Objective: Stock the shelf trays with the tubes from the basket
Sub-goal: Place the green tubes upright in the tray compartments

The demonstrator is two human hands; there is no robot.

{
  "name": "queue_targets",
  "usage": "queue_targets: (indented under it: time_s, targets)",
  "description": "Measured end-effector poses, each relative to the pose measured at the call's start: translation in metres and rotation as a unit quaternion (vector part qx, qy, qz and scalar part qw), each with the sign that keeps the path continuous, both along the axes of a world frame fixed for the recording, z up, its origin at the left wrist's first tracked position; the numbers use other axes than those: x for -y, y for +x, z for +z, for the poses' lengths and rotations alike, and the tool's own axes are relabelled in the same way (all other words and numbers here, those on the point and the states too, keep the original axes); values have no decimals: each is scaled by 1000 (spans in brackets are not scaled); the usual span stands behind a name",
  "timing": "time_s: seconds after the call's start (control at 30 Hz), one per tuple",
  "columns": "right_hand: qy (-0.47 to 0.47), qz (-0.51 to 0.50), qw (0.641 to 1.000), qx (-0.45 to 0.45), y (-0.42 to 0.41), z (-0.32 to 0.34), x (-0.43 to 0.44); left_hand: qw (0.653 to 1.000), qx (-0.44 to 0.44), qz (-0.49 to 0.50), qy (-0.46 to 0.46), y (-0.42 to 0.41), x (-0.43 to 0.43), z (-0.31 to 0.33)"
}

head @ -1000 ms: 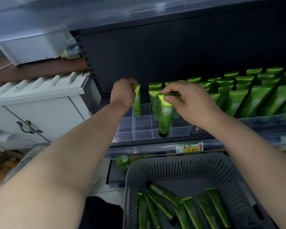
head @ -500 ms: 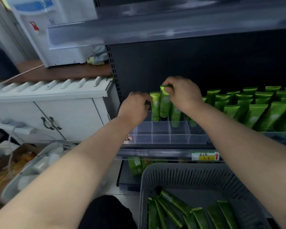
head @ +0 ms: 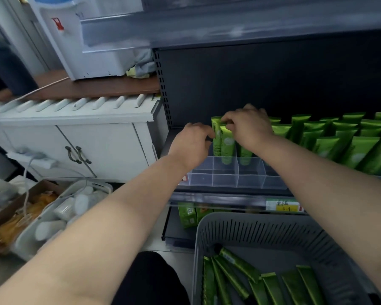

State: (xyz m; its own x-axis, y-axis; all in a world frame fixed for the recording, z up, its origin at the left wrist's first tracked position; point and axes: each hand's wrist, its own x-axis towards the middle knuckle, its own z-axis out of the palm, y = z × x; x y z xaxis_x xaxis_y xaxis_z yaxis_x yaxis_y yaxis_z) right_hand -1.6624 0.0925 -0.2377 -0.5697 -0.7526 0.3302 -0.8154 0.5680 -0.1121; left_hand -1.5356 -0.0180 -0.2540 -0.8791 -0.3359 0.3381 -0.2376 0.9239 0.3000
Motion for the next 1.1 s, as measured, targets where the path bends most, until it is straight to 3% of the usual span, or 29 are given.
queue_targets:
  time_s: [0.4, 0.57, 0.7, 0.93, 1.1]
  targets:
    - [-44, 42, 996, -73, 35, -4, -61, 998, 35, -17, -55, 20, -40, -8]
    - [-37, 45, 996, -64, 56, -35, -105, 993, 62, -19, -102, 29, -66, -26]
    - [-26, 28, 999, -36, 67, -76, -144, 994, 69, -50, -71, 33, -94, -57]
    - [81, -11, 995, 65, 72, -162, -203, 982, 163, -101, 2, 38, -150, -134]
    - [233, -22, 957, 173, 73, -221, -225, 956, 269, -94, 72, 46, -170, -195]
